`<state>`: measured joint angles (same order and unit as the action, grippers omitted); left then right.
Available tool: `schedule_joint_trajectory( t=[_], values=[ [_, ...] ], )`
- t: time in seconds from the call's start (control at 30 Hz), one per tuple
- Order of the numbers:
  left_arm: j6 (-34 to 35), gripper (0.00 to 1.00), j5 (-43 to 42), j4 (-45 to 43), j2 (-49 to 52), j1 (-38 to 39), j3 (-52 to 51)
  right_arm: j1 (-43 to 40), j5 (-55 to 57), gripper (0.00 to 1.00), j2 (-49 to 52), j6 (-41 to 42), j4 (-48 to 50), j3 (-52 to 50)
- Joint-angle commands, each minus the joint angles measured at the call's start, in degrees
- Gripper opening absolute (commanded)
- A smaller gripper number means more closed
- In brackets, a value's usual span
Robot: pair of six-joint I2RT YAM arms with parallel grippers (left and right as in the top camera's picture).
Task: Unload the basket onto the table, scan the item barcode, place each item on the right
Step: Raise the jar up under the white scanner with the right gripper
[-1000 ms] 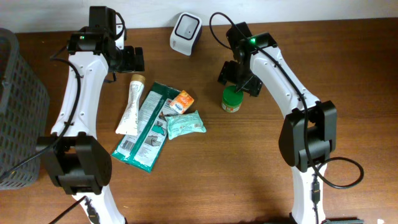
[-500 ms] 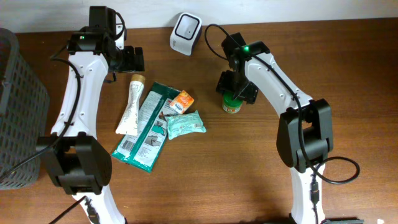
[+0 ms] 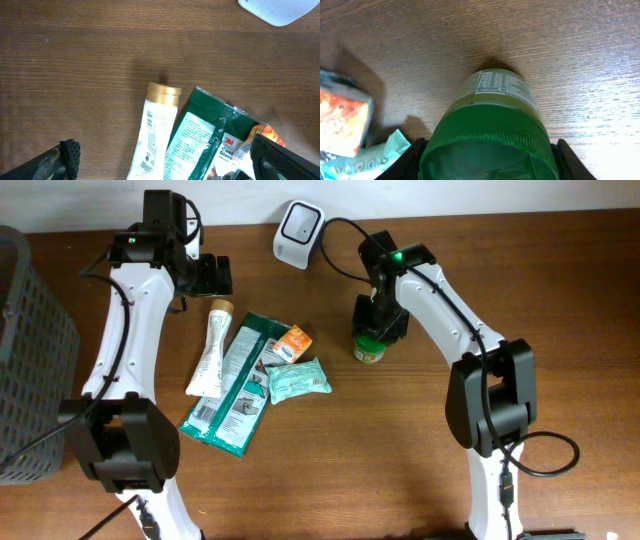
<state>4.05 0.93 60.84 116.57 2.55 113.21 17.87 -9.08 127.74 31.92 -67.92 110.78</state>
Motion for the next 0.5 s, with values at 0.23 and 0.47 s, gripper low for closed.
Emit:
schedule_joint_trajectory(
  t=[0.23, 0.47],
  values=[
    [-0.7, 0.99, 0.4, -0.1, -1.6, -0.2, 1.1, -0.5, -19.1, 0.34, -0.2, -9.6, -6.7, 22.8],
    [-0.7, 0.99, 0.4, -0.1, -1.6, -0.2, 1.1, -3.0, -33.9, 0.27, -0.2, 15.3, 0.5, 26.4]
  ],
)
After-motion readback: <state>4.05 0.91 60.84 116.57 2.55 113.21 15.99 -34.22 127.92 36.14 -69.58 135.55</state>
